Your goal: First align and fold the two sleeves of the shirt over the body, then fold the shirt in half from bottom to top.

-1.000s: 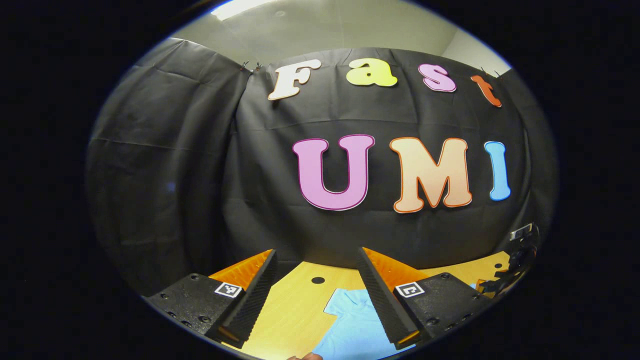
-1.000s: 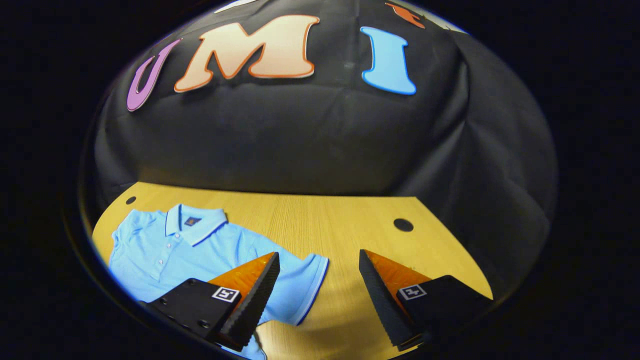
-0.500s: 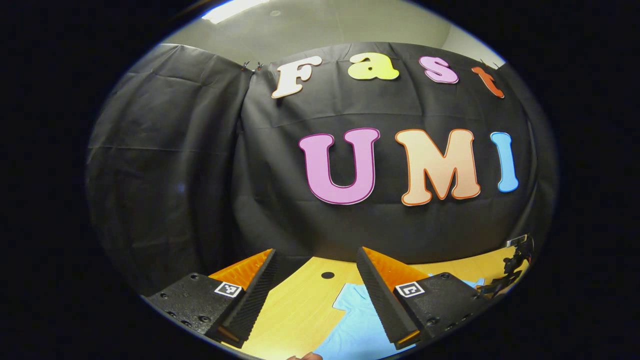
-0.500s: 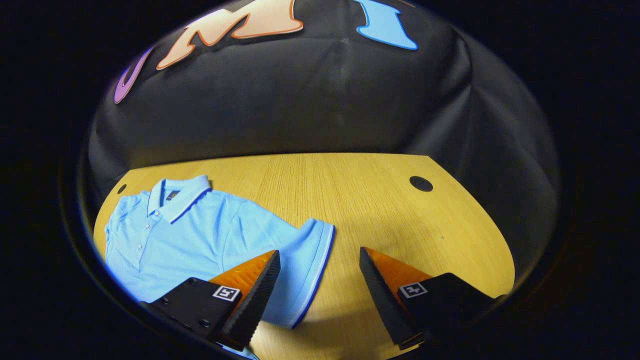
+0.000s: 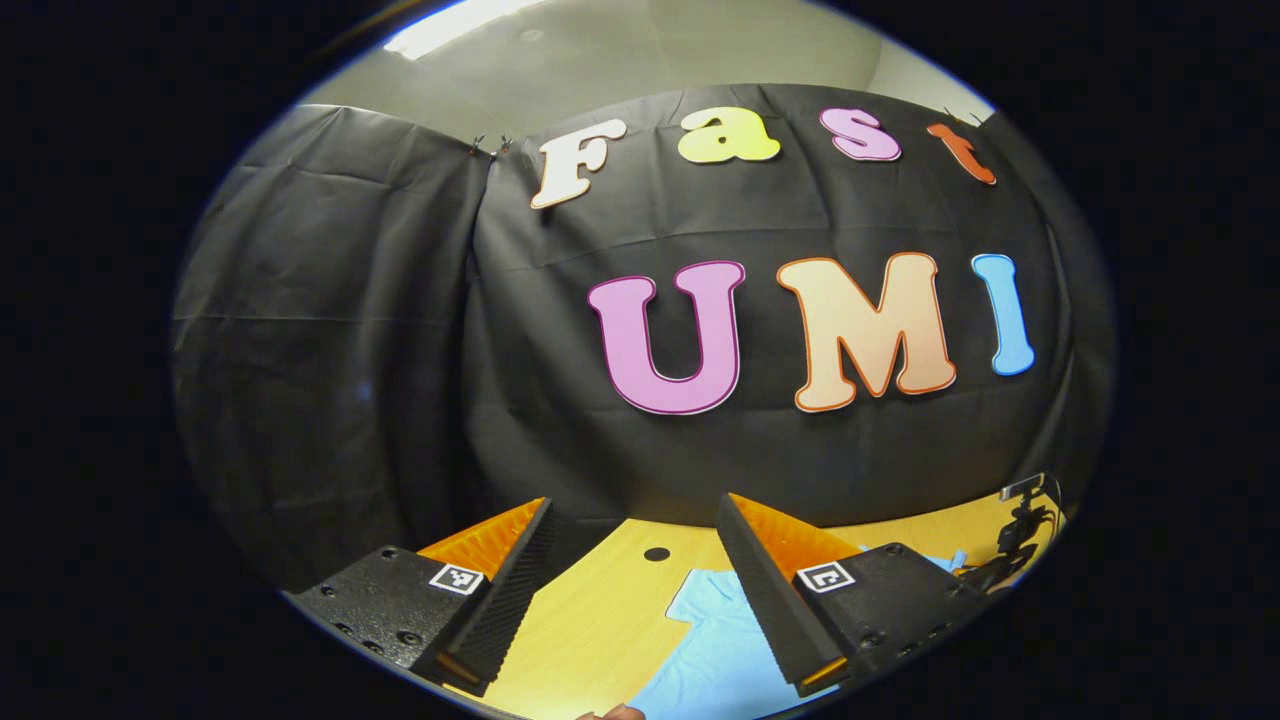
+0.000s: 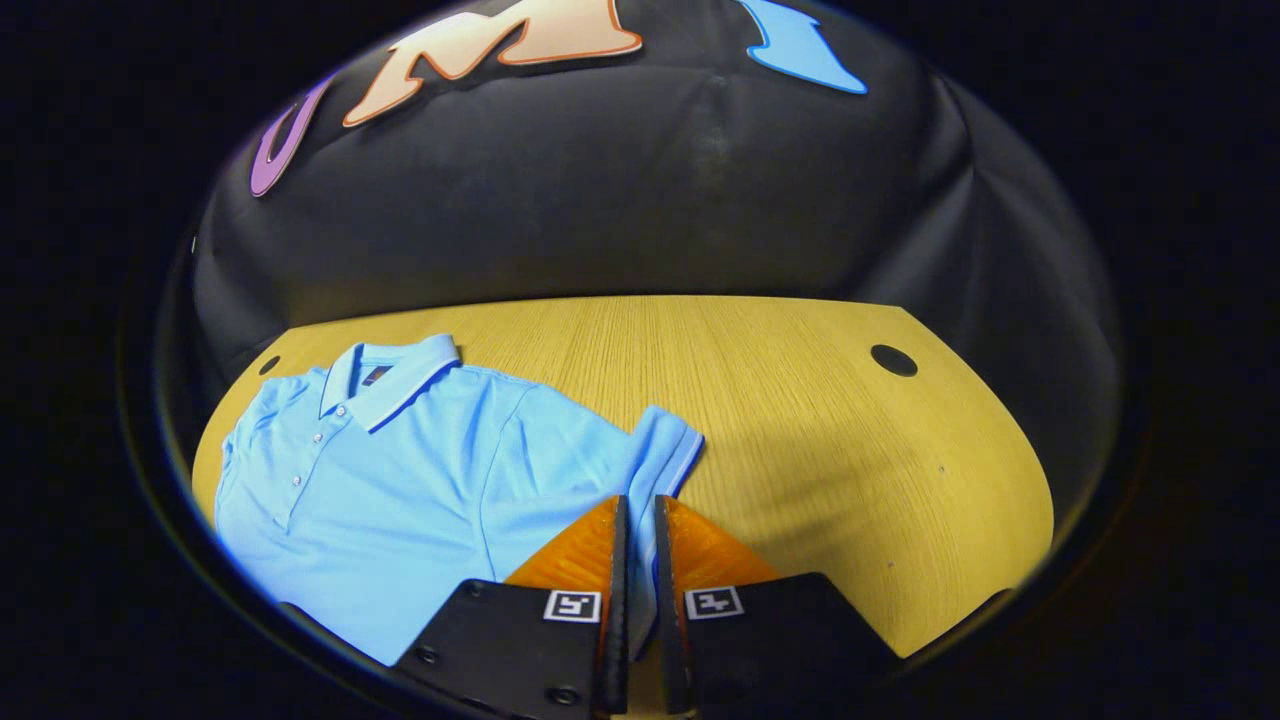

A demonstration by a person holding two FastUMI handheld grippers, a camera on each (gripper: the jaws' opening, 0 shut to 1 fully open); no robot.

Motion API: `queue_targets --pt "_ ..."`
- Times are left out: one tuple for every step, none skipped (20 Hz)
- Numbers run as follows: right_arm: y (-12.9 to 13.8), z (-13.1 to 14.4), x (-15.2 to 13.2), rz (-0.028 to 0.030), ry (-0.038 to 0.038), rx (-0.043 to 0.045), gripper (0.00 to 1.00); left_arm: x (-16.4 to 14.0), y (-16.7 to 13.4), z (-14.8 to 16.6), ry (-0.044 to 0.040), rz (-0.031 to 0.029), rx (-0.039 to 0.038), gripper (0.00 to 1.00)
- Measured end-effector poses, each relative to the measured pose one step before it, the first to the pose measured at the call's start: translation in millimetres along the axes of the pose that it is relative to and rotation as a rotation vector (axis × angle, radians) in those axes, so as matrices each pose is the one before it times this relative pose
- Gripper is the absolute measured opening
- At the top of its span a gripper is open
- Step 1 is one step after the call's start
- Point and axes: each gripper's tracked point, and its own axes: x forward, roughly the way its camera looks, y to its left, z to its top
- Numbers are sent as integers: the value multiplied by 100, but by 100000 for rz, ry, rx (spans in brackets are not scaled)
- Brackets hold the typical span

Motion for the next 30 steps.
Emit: queue_targets --pt "250 -93 -72 1752 314 2029 7 -137 -102 63 -31 -42 -337 99" --pt "186 113 -308 737 176 2151 7 -147 -110 -65 -352 -9 -690 96" --pt "214 1 208 1556 302 1679 3 -140 -205 -223 160 -619 -877 96" --pt "379 400 -163 1934 -799 1594 3 120 -377 -102 122 -1545 -631 100" --pt "-133 552 -171 102 -1880 69 3 253 -279 -113 -298 -1877 -120 96" --pt "303 921 -280 692 -2069 1675 2 432 -108 -351 1241 -1018 476 96" --pt "824 880 -285 1082 -2620 1595 2 285 55 -363 641 -784 10 96" --pt "755 557 -244 1207 -1034 459 3 337 -20 -48 -214 -413 -1032 100" --pt "490 161 -267 838 220 -389 2 176 -97 -408 958 -1021 -1507 96" --pt "739 315 -280 679 -398 242 2 121 -201 -496 1471 -1289 -798 96" --pt "885 294 -123 1089 -627 -110 2 215 151 -376 587 -424 99 96" --pt "831 259 1 1237 -428 79 2 178 355 66 -382 286 182 100" --pt "1117 -27 -229 1797 -1 319 2 38 216 17 72 -116 -159 100" --pt "988 -23 154 1252 178 -331 0 -21 186 -175 353 -114 -40 96" --pt "963 -389 212 1263 769 -330 2 -95 417 -148 302 367 350 96" --pt "1039 -250 241 1243 561 219 2 -104 421 -142 307 507 484 96" --pt "1234 -480 270 1439 760 306 2 -12 360 -63 190 293 539 96" --pt "955 -407 253 1171 738 -35 2 -162 345 -96 262 260 563 96" --pt "942 -502 144 1130 862 -467 2 -77 563 -199 383 486 458 96" --pt "795 -557 265 632 1179 -1049 2 -24 445 -148 377 306 155 96" --pt "810 -875 383 561 1626 -1128 2 -36 392 -115 366 169 -21 96" --pt "511 -691 211 -14 1854 -1100 3 81 407 -293 549 -68 -101 96" --pt "557 -735 224 47 1457 -688 3 53 312 -370 627 -263 -82 96" --pt "674 -354 -381 1081 1727 682 0 317 230 -317 524 -599 51 96" --pt "542 608 -494 32 -1921 42 9 350 156 -350 411 -1220 153 96" --pt "599 862 -755 1324 -3928 -986 12 492 93 -289 405 -1581 232 96" --pt "197 1169 -615 -891 -3662 -2098 41 661 -152 -419 588 -2552 2 96" --pt "-40 964 -1190 -1079 -2782 -1397 70 894 -541 -835 1179 -3489 -276 96" --pt "121 1175 -1063 -618 -2532 -146 99 903 -355 -892 1690 -3326 -560 96" --pt "138 1180 -1198 -223 -2617 1069 98 1148 -187 -807 1437 -2417 -1094 96"
